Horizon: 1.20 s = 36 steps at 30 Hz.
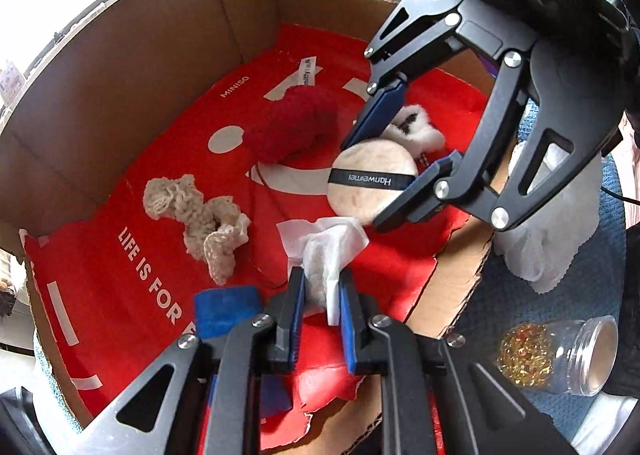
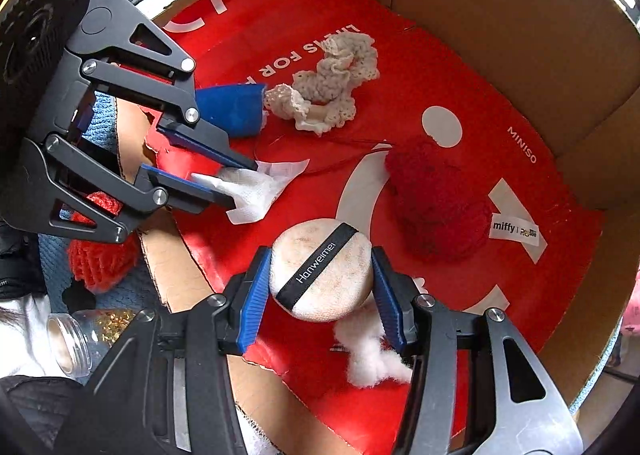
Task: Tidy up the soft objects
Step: 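Lower into the box and open both tools to drop tissue packet and puff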
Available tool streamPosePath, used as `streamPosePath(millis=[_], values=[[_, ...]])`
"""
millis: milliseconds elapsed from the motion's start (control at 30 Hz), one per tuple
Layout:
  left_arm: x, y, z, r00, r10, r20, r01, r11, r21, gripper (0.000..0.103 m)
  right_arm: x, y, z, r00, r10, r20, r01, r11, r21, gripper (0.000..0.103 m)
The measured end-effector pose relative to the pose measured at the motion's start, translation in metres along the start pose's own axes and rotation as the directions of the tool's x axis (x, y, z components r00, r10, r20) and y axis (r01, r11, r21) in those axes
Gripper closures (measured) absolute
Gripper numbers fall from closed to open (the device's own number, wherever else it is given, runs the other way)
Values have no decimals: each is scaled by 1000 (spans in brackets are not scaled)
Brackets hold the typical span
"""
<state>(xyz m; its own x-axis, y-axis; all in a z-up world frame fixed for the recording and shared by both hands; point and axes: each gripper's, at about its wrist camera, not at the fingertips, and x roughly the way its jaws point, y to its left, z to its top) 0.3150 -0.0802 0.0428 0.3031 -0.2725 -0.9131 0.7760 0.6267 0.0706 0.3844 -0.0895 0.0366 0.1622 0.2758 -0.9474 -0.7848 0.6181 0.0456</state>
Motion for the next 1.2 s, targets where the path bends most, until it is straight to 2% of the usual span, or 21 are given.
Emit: streamPosePath(millis=[133, 200, 300, 433, 700, 833, 900, 1200], values=[[-3, -3, -2, 1000, -5, 4, 5, 1000, 1, 76, 3, 2, -2, 1000, -7, -6, 7, 1000, -6, 54], [-4, -3, -3, 1000, -3, 8, 3, 1000, 2, 65, 7, 4, -2, 1000, -10, -11, 10, 1000, -10, 54], [-6, -4, -2, 1000, -4, 20, 3, 1000, 1, 58, 10, 6, -2, 1000, -11, -15, 11, 1000, -10, 53], [-9, -4, -1, 1000, -4, 29, 4, 1000, -1, 56, 13, 5, -2, 1000, -13, -19, 13, 1000, -9, 52], [-17, -2, -6, 999, 3, 49, -3, 1000, -5, 45, 11, 2, 0, 1000, -12, -19, 12, 1000, -10, 50], [-22, -2, -8, 998, 3, 61, -3, 1000, -5, 43, 11, 1, 0, 1000, -16, -17, 16, 1000, -12, 43], [-26, -3, -9, 998, 5, 67, -5, 1000, -6, 42, 9, 2, 0, 1000, -20, -12, 20, 1000, -8, 43], [-59, -4, -21, 992, 34, 123, -29, 999, -42, 32, -27, 4, -4, 996, -67, 52, 66, 998, 18, 42]])
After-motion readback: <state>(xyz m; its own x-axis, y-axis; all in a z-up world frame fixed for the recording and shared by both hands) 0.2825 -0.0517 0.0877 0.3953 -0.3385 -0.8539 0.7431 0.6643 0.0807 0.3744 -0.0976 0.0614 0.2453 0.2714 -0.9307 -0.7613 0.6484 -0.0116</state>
